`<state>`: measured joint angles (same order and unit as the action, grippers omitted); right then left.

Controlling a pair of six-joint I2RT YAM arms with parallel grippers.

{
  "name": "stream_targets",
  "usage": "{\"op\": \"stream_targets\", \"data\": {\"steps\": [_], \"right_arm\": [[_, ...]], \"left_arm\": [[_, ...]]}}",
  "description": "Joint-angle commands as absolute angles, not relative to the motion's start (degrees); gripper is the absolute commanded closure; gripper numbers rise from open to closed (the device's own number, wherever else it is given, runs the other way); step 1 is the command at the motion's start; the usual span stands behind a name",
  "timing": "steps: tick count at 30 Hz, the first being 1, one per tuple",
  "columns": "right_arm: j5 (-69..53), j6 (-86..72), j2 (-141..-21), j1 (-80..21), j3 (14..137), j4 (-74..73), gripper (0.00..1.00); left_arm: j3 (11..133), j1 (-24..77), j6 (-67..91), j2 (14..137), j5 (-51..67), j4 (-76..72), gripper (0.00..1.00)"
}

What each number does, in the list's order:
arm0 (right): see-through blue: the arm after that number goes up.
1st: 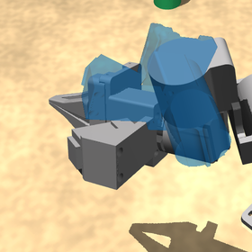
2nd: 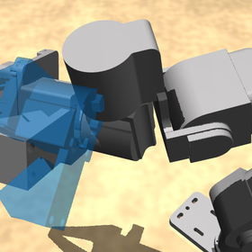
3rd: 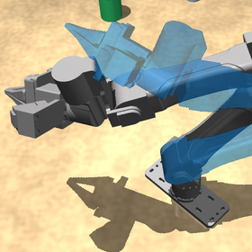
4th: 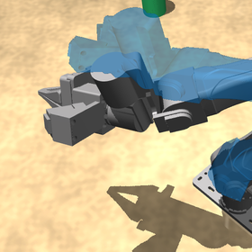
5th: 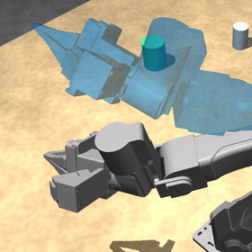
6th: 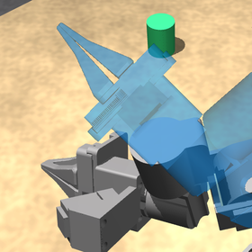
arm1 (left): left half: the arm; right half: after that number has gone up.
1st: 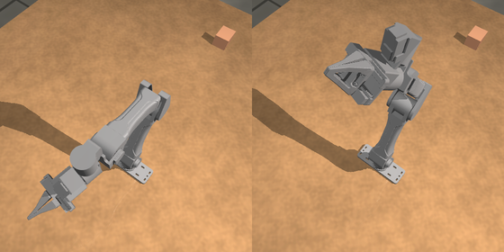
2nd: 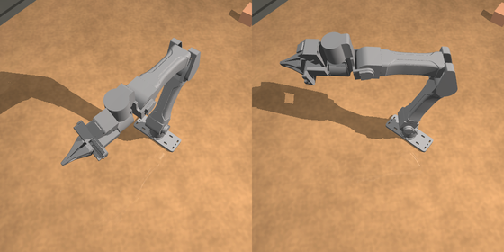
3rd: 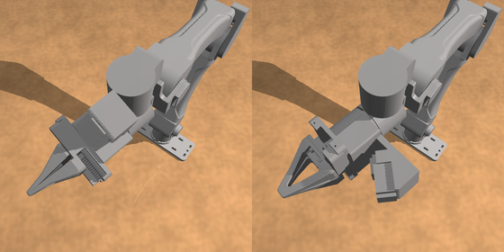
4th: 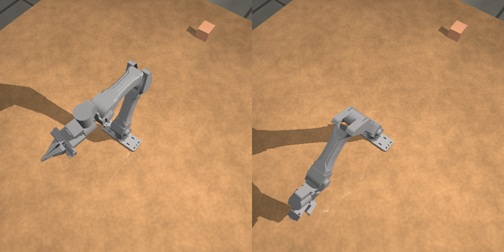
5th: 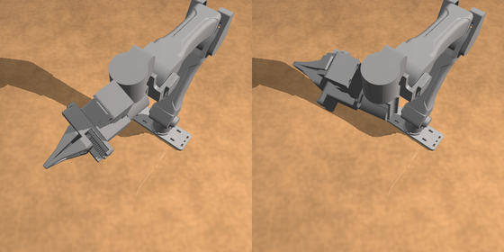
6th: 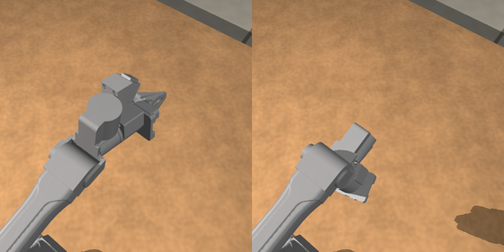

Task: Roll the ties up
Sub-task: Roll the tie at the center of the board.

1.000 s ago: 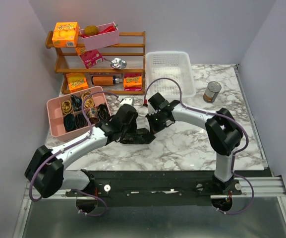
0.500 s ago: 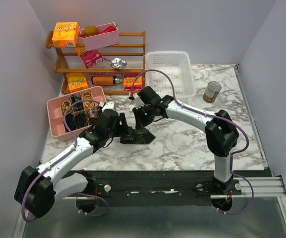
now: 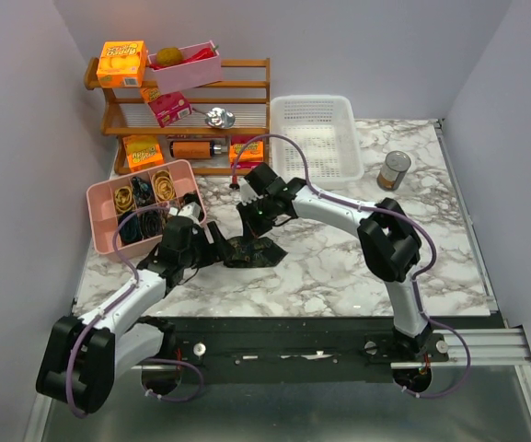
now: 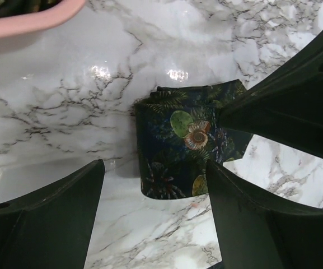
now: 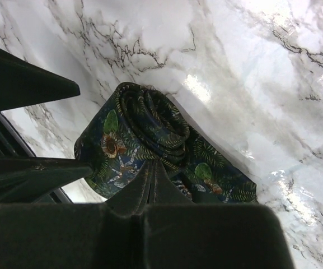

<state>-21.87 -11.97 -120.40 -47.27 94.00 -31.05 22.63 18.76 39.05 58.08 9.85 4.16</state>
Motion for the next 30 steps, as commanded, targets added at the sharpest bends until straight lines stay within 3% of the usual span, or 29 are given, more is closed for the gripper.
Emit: {"op": "stream_targets", "data": {"steps": [1, 18, 30], "right_arm": [[-20.3, -11.6, -121.1, -47.3, 93.0, -30.9, 0.99], [-19.1, -12.0, -120.4, -47.3, 89.4, -29.2, 0.99], [-18.6, -12.9, -119.1, -47.3, 89.4, -29.1, 0.99]], "left_arm": [[20.5, 16.7, 39.8, 61.9, 17.9, -6.7, 0.16], [18.0, 15.3, 44.3, 73.9, 25.8, -24.6, 0.24], [19.1, 15.4, 45.0, 75.9, 26.9, -26.1, 0.52]]}}
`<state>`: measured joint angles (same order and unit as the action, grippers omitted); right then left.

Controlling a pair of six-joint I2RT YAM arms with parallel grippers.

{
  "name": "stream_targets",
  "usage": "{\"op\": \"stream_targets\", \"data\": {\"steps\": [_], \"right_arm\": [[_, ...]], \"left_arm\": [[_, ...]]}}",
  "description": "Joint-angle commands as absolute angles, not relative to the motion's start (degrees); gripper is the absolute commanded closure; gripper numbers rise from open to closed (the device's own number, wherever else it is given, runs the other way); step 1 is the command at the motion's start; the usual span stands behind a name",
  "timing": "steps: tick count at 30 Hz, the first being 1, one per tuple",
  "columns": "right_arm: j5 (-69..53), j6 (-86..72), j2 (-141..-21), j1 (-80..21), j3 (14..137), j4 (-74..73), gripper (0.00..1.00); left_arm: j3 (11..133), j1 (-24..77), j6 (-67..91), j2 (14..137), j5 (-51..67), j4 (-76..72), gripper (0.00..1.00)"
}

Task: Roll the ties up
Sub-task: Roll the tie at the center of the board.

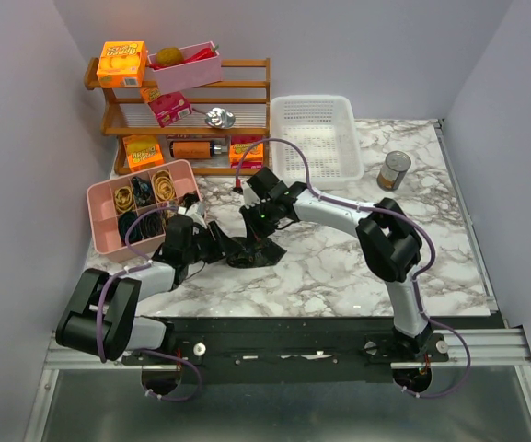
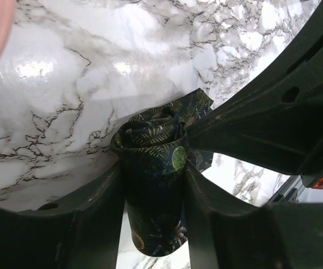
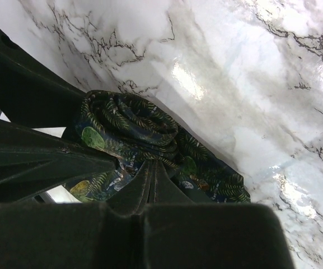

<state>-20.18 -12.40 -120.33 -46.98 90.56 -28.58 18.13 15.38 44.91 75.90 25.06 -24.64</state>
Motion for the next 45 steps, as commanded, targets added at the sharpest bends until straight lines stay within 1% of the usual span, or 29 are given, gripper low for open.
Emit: {"op": "stream_targets", "data": {"steps": [1, 7, 14, 17, 21, 23, 25, 28, 35, 40, 45], "right_arm": [[-18.5, -12.9, -118.7, -47.3, 89.4, -29.1, 0.99], [-16.5, -13.5, -116.5, -47.2, 89.1, -29.1, 0.99], [-14.2, -13.4, -113.6, -46.8, 87.1, -28.8, 0.99], [-13.8, -13.4, -112.9, -46.1, 86.0, -28.7, 0.99], [-12.8, -13.2, -112.0, -45.2, 84.6, -28.7, 0.99], [-12.7, -13.2, -111.0, -44.0, 83.4, -28.7, 0.99], [-12.7, -13.0, -110.4, -42.6, 82.5, -28.6, 0.99], [-12.9, -13.0, -108.6, -40.4, 80.3, -28.0, 0.99], [-13.4, -14.8, -104.3, -35.8, 75.2, -27.0, 0.99], [-14.1, -16.1, -102.5, -32.8, 72.1, -26.2, 0.99], [-14.5, -16.3, -102.4, -31.6, 70.8, -25.9, 0.99]], "left_arm": [[19.4, 15.4, 44.7, 75.7, 26.5, -25.2, 0.54], [23.5, 15.5, 39.6, 73.4, 22.9, -13.7, 0.55], [30.1, 16.5, 34.5, 73.7, 17.1, 1.4, 0.56], [33.2, 18.0, 34.0, 74.2, 13.0, 7.4, 0.57], [38.8, 21.4, 33.8, 74.5, 3.4, 17.3, 0.57], [41.3, 24.0, 33.8, 75.1, 0.5, 21.1, 0.57], [45.3, 25.7, 33.6, 76.6, -5.8, 27.1, 0.57], [50.3, 28.9, 33.1, 79.5, -12.0, 33.9, 0.57], [58.0, 34.9, 32.7, 87.9, -21.8, 43.8, 0.56], [63.6, 40.3, 33.8, 94.7, -26.9, 49.3, 0.55], [69.2, 44.8, 35.2, 100.8, -28.8, 52.8, 0.54]]}}
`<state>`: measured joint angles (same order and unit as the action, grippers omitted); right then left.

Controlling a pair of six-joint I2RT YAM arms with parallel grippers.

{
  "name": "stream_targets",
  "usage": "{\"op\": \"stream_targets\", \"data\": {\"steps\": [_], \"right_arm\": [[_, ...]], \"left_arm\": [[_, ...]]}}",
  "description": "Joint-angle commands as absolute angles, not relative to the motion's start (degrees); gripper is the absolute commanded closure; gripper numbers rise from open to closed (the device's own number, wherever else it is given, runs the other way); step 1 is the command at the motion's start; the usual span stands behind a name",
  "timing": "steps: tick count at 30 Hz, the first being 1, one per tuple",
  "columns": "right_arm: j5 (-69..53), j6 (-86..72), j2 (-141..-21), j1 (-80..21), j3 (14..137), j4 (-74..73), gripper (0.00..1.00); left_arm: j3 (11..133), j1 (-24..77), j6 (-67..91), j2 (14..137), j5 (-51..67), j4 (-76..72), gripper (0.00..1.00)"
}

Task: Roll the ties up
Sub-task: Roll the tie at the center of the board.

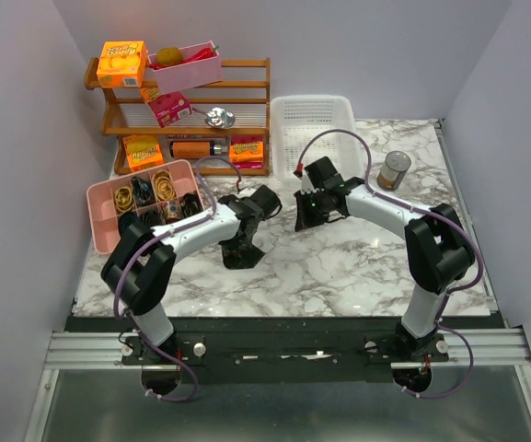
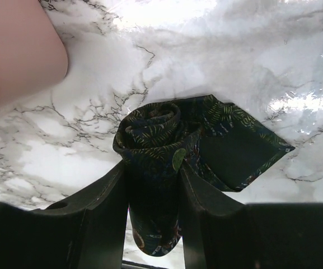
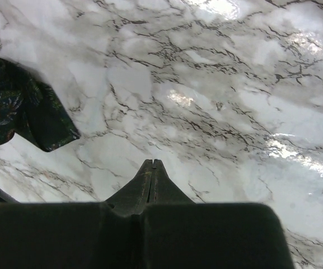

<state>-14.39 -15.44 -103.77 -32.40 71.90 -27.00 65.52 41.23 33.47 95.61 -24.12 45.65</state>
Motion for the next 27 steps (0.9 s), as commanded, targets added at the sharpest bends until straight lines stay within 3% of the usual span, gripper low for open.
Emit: {"op": "stream_targets", "data": {"steps": [1, 11, 16, 27], "right_arm": [[-14.6, -16.3, -102.3, -31.3, 70.8, -25.8, 0.99], [-14.5, -16.6, -101.8, -29.5, 68.8, -25.0, 0.99], [-14.7, -16.6, -102.2, -29.4, 68.6, -25.0, 0.99], [-19.8, -15.1, -101.1, -29.6, 69.0, -24.2, 0.99]], "left_arm": [[70.2, 45.7, 35.4, 101.9, -29.9, 53.6, 0.53], [77.5, 51.9, 36.2, 111.9, -27.6, 54.2, 0.41], [74.3, 51.9, 36.2, 107.2, -19.6, 45.2, 0.29], [71.5, 49.9, 35.1, 97.6, -17.6, 37.1, 0.2]]}}
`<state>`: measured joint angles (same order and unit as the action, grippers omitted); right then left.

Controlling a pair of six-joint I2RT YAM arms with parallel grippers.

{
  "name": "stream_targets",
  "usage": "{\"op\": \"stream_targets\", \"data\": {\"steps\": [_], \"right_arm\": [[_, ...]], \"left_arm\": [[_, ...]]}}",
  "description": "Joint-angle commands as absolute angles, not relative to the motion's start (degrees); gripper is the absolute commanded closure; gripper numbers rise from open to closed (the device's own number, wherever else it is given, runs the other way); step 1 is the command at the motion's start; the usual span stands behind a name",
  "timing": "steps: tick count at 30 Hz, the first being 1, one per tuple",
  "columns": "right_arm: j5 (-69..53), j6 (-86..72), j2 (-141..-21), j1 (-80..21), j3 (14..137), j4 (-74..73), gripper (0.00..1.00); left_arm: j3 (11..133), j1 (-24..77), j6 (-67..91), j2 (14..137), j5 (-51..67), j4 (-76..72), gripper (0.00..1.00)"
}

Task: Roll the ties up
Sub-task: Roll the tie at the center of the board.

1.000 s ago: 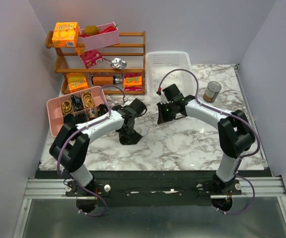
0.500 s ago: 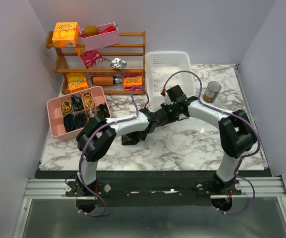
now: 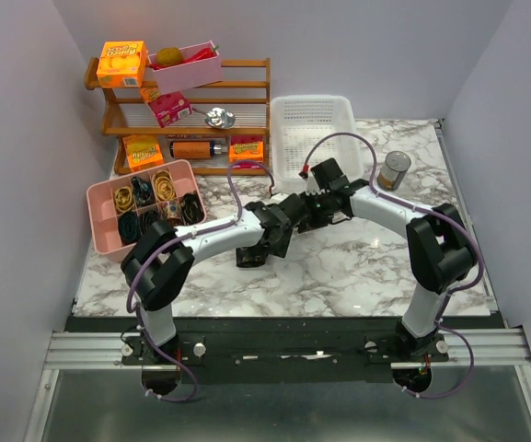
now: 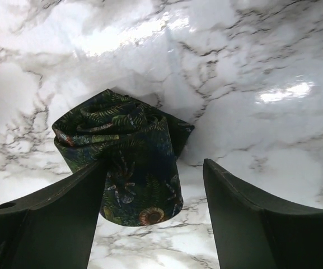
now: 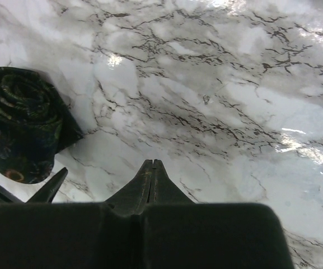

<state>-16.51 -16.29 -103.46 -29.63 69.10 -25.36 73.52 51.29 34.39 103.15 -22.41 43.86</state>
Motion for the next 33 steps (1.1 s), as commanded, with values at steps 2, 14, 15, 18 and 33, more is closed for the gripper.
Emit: {"op": "stream_targets", "data": {"steps": [2, 14, 15, 18, 33], "right_arm": [[-20.0, -14.8, -100.8, -30.2, 69.3, -24.3, 0.99], [-22.6, -13.3, -101.8, -38.6, 75.7, -23.5, 0.99], [-22.8, -13.3, -102.0, -39.1, 76.9, -23.5, 0.99], [-24.0, -13.3, -103.6, -41.0, 79.4, -23.0, 0.99], [-22.2, -13.4, -111.4, -43.7, 80.3, -23.4, 0.99]], "left_arm": [[69.4, 49.0, 34.6, 95.4, -15.0, 33.9, 0.19], [49.9, 33.2, 36.7, 76.1, 1.7, 19.7, 0.09], [48.7, 32.4, 37.0, 74.8, 2.9, 19.1, 0.09], [44.4, 29.4, 38.1, 73.2, 6.3, 16.1, 0.06], [40.6, 20.8, 38.8, 76.5, 11.9, 1.5, 0.09]]}}
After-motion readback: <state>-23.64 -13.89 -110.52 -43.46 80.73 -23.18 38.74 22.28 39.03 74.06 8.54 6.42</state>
